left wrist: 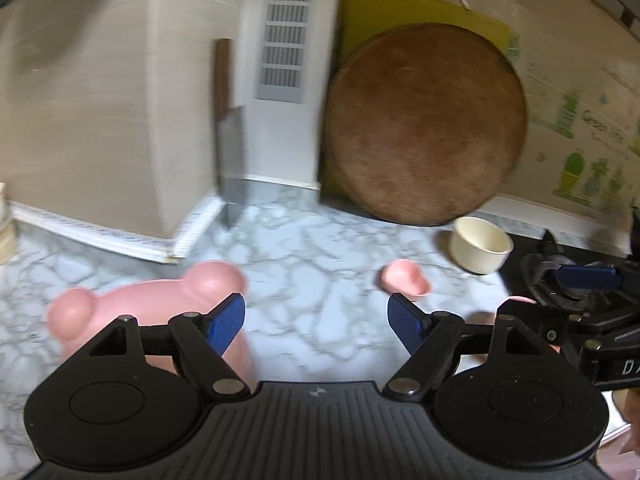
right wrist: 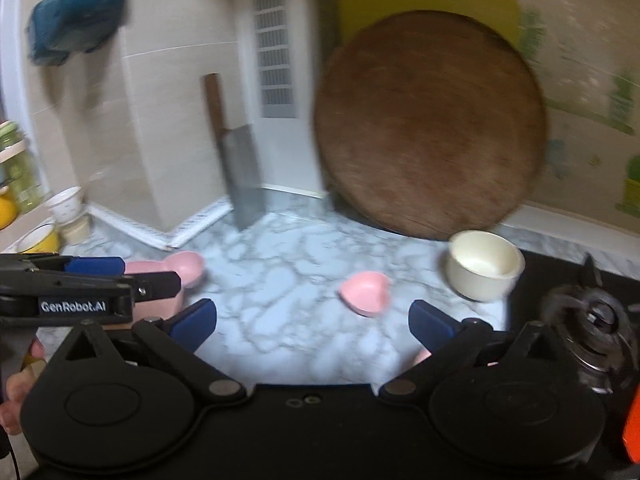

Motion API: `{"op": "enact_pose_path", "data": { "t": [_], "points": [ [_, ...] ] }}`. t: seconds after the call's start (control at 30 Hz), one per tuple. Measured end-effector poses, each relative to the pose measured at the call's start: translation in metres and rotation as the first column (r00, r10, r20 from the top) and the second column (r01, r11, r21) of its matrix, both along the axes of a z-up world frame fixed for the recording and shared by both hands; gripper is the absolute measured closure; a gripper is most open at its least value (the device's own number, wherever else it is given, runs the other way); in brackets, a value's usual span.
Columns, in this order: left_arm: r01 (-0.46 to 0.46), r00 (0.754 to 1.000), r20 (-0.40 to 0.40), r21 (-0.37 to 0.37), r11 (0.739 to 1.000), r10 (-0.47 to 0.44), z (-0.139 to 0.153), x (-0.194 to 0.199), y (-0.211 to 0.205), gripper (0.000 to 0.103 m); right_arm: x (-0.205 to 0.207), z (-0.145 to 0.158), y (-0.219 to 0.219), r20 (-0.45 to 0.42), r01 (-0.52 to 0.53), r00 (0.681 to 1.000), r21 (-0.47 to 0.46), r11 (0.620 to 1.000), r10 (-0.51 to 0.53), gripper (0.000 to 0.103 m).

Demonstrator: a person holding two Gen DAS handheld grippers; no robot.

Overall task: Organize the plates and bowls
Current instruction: 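Move both grippers to the pink bowl beside the stove, then close both grippers on the pink bowl rim and lift it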

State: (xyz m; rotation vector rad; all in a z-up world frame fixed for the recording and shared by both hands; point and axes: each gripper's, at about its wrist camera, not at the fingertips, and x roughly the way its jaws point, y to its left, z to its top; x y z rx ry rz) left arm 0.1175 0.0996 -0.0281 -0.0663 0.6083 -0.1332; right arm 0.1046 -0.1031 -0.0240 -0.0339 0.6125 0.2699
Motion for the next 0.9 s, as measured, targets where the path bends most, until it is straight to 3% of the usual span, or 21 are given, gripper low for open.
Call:
{"op": "enact_pose_path", "data": {
  "t": [0.2,0.47,0.9],
  "points": [
    [0.097,0.995,-0.015,0.003,0.995,-0.097,-0.005,0.018,-0.044,0.025,-0.004,-0.013,-0.044,-0.025,0.125,0.992,-0.021,0.992,-0.125,0.0],
    [0.24,0.968,-0.083,0.011,0.971,-0.238,-0.026,0.047,-0.108,0.025,-0.001,-0.033,-0.098,-0.075,0.277,0.957,-0.059,0.959,-0.281,0.001],
    [0.335,0.928,-0.19,0.052,0.941,-0.32,-0.066,0.085,-0.177,0.025,0.025,-0.069,-0.148,-0.219,0.399,0.89,-0.048,0.916,-0.399,0.01]
  ]
}}
